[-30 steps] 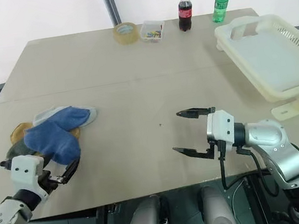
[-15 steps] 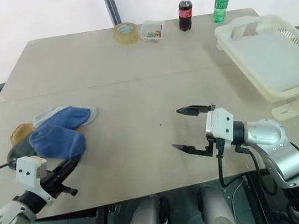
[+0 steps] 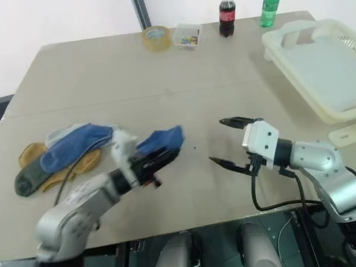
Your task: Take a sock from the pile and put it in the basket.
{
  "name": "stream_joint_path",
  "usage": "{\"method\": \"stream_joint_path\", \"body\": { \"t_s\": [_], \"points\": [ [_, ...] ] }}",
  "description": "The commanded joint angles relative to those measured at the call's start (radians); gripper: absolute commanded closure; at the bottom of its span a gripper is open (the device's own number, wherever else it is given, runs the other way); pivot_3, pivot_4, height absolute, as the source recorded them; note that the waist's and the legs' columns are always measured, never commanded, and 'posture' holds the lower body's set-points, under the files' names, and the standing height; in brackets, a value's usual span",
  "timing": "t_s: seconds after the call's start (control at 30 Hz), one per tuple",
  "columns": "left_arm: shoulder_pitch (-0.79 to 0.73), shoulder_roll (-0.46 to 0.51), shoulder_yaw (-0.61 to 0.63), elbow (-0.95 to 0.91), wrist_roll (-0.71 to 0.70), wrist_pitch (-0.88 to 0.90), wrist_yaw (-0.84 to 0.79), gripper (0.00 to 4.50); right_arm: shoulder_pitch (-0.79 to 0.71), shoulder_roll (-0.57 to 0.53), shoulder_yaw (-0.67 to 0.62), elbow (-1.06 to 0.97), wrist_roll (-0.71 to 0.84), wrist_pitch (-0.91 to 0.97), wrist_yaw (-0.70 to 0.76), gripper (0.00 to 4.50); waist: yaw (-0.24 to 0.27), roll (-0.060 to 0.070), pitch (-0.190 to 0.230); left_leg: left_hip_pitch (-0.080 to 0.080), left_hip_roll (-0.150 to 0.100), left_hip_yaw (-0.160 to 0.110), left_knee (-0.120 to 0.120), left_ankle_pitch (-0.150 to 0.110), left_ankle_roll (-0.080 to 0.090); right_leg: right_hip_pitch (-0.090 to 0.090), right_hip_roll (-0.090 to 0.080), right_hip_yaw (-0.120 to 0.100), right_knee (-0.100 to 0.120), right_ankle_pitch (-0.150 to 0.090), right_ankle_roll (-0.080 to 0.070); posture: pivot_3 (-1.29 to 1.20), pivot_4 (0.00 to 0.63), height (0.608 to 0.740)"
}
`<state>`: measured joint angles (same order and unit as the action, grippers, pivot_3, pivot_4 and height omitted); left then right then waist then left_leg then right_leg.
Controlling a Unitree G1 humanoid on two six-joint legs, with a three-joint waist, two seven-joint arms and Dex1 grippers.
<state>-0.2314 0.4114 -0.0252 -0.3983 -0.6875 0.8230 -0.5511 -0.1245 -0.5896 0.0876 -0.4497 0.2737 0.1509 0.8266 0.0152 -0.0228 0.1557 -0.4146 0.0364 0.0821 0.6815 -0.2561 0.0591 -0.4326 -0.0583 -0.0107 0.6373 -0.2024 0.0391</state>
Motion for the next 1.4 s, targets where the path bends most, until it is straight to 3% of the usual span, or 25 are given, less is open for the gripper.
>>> {"method": "stream_joint_path", "body": {
  "t_s": [0.03,0.23,0.43,0.53,0.7,0.8,0.9,1.03,1.23,1.33,1.4],
  "points": [
    [-0.03,0.015,-0.008,-0.042,0.0,0.019,0.012,2.18,0.002,-0.011,-0.039,-0.077,0.02,0.036,-0.03,0.0,-0.008,0.0,0.0,0.0,0.0,0.0,0.001,0.0,0.0,0.0,0.001,0.0,0.0,0.0,0.0,0.0,0.15,0.74],
    [0.072,0.16,0.189,-0.007,0.05,-0.052,0.014,2.18,0.029,0.003,-0.041,-0.098,0.006,0.044,-0.069,0.0,-0.028,0.0,0.001,0.001,0.004,0.0,-0.001,0.0,0.0,-0.004,0.006,0.002,0.003,-0.001,-0.002,0.0,0.15,0.74],
    [0.046,0.18,0.08,0.107,0.197,-0.078,0.034,2.18,0.014,0.032,-0.009,-0.091,-0.016,0.037,-0.093,0.0,-0.005,0.0,0.001,0.001,0.003,-0.001,0.001,0.0,-0.001,-0.001,0.002,0.001,0.003,-0.001,-0.002,0.0,0.15,0.74],
    [0.012,0.146,0.021,0.161,0.219,-0.097,0.006,2.18,0.005,0.032,-0.016,-0.084,-0.018,0.033,-0.092,0.0,0.003,0.0,0.001,0.0,0.002,-0.001,0.001,0.0,0.0,-0.001,-0.001,0.0,0.002,-0.001,-0.002,0.0,0.15,0.74],
    [0.014,0.142,0.022,0.165,0.204,-0.085,-0.047,2.18,0.005,0.027,-0.024,-0.08,-0.022,0.028,-0.094,0.0,-0.004,0.0,0.001,0.0,0.002,-0.002,0.001,0.0,0.0,-0.001,-0.001,-0.001,0.002,-0.001,-0.002,0.0,0.15,0.74],
    [0.02,0.129,0.049,0.187,0.201,-0.097,-0.057,3.02,0.0,0.033,-0.019,-0.07,-0.031,0.021,-0.101,0.0,-0.004,0.0,0.001,0.001,0.003,-0.002,0.001,0.0,0.0,-0.001,0.0,-0.001,0.003,-0.001,-0.002,0.0,0.15,0.74],
    [0.014,0.117,0.1,0.201,0.16,-0.099,-0.078,4.43,-0.003,0.039,-0.014,-0.07,-0.036,0.021,-0.106,0.0,-0.003,0.0,0.001,0.001,0.003,-0.002,0.001,0.0,0.0,-0.001,0.0,-0.001,0.003,-0.001,-0.002,0.0,0.15,0.74],
    [-0.025,0.152,0.285,0.219,0.009,-0.04,-0.118,4.48,-0.006,0.046,-0.01,-0.064,-0.044,0.018,-0.109,0.0,-0.004,-0.001,0.001,0.0,0.003,-0.002,0.001,0.0,0.0,-0.001,-0.001,-0.001,0.003,-0.001,-0.002,0.0,0.15,0.74],
    [-0.096,0.368,0.471,0.299,-0.155,0.079,-0.268,4.48,-0.014,0.066,-0.001,-0.052,-0.059,0.01,-0.122,0.0,-0.009,-0.001,0.003,0.0,0.004,-0.002,0.001,0.0,-0.001,-0.002,0.001,-0.001,0.003,-0.001,-0.002,0.0,0.15,0.74],
    [-0.211,0.474,0.469,0.307,-0.239,0.195,-0.314,4.48,-0.014,0.075,0.002,-0.042,-0.067,0.003,-0.125,0.0,-0.001,-0.004,0.004,0.0,0.003,-0.003,0.001,0.0,-0.001,-0.001,0.0,-0.002,0.003,-0.002,-0.001,0.0,0.15,0.74],
    [-0.298,0.515,0.384,0.281,-0.268,0.288,-0.328,4.48,-0.019,0.08,0.002,-0.034,-0.071,0.001,-0.132,0.0,0.003,-0.005,0.005,-0.001,0.002,-0.005,0.001,0.0,-0.001,0.0,-0.001,-0.004,0.002,-0.002,-0.002,0.0,0.15,0.74]
  ]
}}
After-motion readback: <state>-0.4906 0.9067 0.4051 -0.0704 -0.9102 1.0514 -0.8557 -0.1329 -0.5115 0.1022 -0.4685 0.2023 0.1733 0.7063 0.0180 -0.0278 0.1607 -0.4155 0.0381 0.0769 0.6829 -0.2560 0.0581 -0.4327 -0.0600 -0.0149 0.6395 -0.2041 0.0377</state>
